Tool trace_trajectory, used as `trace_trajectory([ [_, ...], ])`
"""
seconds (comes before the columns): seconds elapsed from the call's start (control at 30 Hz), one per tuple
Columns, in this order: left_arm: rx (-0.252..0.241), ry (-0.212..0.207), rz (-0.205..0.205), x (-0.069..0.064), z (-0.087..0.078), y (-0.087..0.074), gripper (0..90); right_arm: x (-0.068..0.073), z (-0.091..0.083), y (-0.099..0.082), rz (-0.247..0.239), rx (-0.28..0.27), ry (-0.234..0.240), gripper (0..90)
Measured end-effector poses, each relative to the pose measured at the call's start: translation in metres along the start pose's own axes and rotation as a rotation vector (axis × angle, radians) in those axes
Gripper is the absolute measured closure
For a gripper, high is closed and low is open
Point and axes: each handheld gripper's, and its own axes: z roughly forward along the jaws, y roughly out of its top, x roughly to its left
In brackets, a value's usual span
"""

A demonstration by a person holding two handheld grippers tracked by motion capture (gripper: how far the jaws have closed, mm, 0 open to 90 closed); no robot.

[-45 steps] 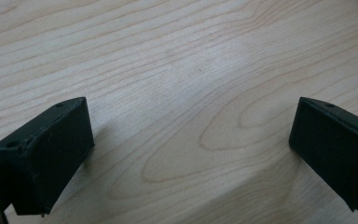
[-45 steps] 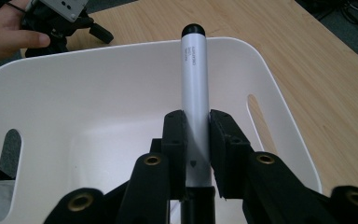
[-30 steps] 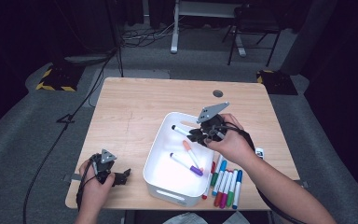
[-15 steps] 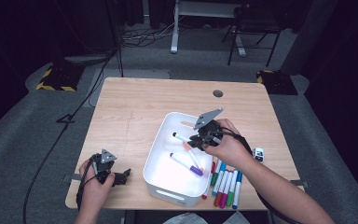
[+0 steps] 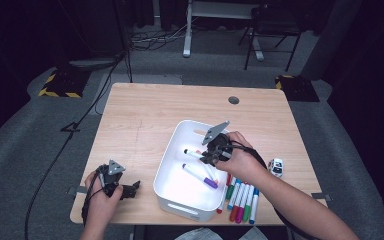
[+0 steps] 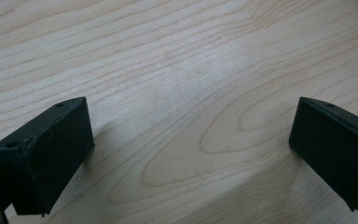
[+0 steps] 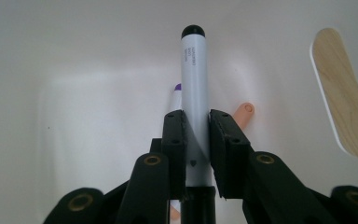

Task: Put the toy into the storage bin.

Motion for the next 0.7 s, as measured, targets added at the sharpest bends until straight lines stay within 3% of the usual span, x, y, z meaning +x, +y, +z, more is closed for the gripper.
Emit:
trace_trajectory([
  [0.03,0.0,0.0,0.0,0.0,0.0,0.0,0.1,0.0,0.001,0.0,-0.014,0.002,-0.002,76.5],
  [0.3,0.0,0.0,0.0,0.0,0.0,0.0,0.1,0.004,0.007,-0.001,0.007,0.028,0.014,76.4],
  [0.33,0.001,0.0,0.002,0.0,0.0,0.0,0.1,0.004,0.008,-0.001,0.008,0.025,0.017,75.9],
  [0.4,0.0,-0.001,-0.001,0.0,0.0,0.0,0.1,0.004,0.01,-0.002,0.024,0.015,0.035,65.6],
  [0.47,0.0,0.0,0.0,0.0,0.0,0.0,0.1,0.003,0.011,-0.003,0.011,-0.014,0.037,63.1],
  [0.5,0.0,0.0,0.0,0.0,0.0,0.0,0.1,0.005,0.009,-0.003,0.035,-0.002,0.04,61.0],
  [0.7,0.0,0.0,0.0,0.0,0.0,0.0,0.1,0.006,-0.006,-0.004,0.052,-0.045,0.035,59.4],
])
